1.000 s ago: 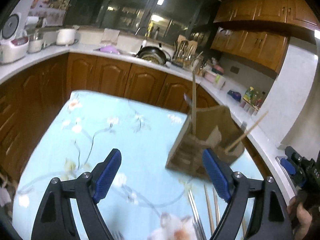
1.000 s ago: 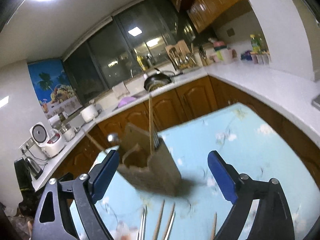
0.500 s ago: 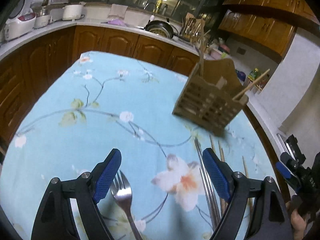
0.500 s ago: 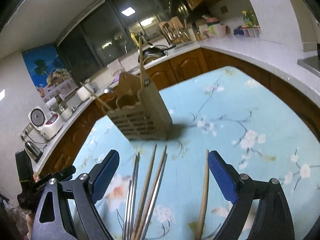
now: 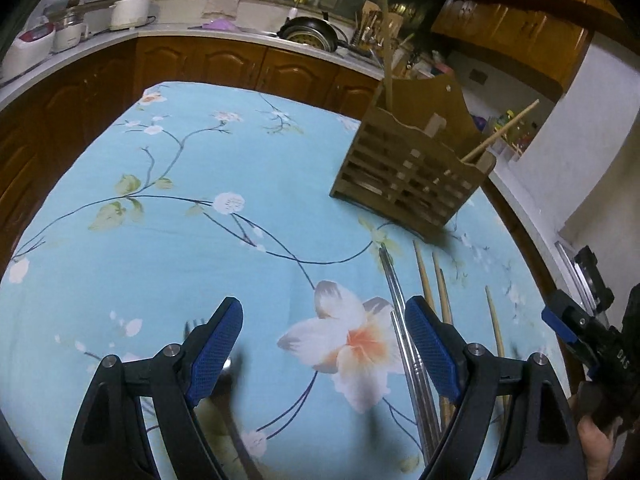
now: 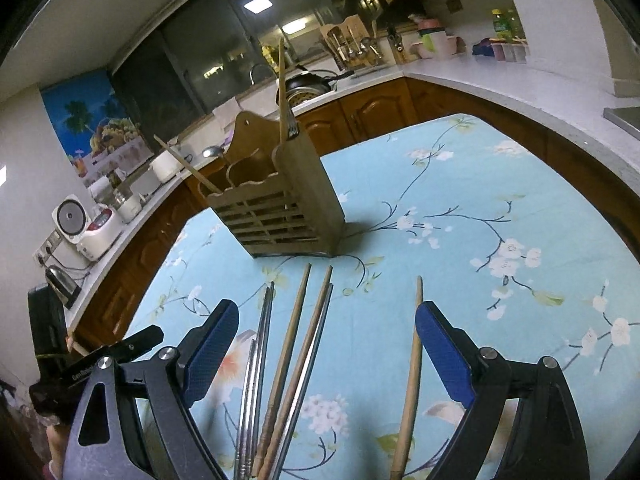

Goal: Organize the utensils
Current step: 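Lower the left tool onto a metal chopstick while the right tool reaches a wooden chopstick, then lift the metal chopstick with the left tool while the right tool lifts the wooden chopstick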

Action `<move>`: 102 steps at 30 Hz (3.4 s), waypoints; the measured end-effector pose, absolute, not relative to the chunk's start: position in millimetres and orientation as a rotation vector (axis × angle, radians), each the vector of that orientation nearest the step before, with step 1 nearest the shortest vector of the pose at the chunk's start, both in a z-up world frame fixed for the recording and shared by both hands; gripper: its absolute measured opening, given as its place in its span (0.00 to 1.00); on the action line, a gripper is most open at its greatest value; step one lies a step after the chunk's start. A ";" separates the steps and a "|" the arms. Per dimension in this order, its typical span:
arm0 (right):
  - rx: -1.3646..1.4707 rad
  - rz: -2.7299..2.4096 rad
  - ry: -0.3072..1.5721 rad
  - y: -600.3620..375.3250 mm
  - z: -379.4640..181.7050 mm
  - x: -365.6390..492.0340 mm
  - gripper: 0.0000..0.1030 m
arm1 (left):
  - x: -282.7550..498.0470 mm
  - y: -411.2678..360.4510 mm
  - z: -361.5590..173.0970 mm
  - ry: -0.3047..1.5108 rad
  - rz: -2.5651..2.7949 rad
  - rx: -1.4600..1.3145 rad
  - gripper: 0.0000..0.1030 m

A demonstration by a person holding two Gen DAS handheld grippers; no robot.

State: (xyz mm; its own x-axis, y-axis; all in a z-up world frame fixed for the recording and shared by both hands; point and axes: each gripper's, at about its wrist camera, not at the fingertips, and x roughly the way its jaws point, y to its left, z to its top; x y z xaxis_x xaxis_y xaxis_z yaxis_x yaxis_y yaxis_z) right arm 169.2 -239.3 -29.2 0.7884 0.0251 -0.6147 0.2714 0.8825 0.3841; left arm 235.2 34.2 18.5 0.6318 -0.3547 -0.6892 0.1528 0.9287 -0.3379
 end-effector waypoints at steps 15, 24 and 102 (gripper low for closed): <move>0.471 -0.093 0.811 -247.1 -61.7 246.8 0.32 | 301.8 -19.5 3.2 0.923 -0.343 -0.139 0.70; 0.512 -0.121 0.809 -266.8 -67.3 247.2 0.31 | 336.8 -59.1 -22.8 0.974 -0.338 -0.029 0.51; 0.436 0.002 0.662 -219.9 12.7 198.4 0.04 | 315.7 -40.0 -34.1 0.958 -0.439 0.253 0.02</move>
State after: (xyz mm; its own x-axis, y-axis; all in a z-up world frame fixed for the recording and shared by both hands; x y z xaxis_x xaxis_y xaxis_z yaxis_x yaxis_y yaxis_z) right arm 198.4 -219.9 12.7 0.7920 0.1386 -0.5946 0.1352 0.9099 0.3921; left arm 315.7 -40.0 -34.1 0.4968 -0.2486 -0.8315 0.4678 0.8837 0.0153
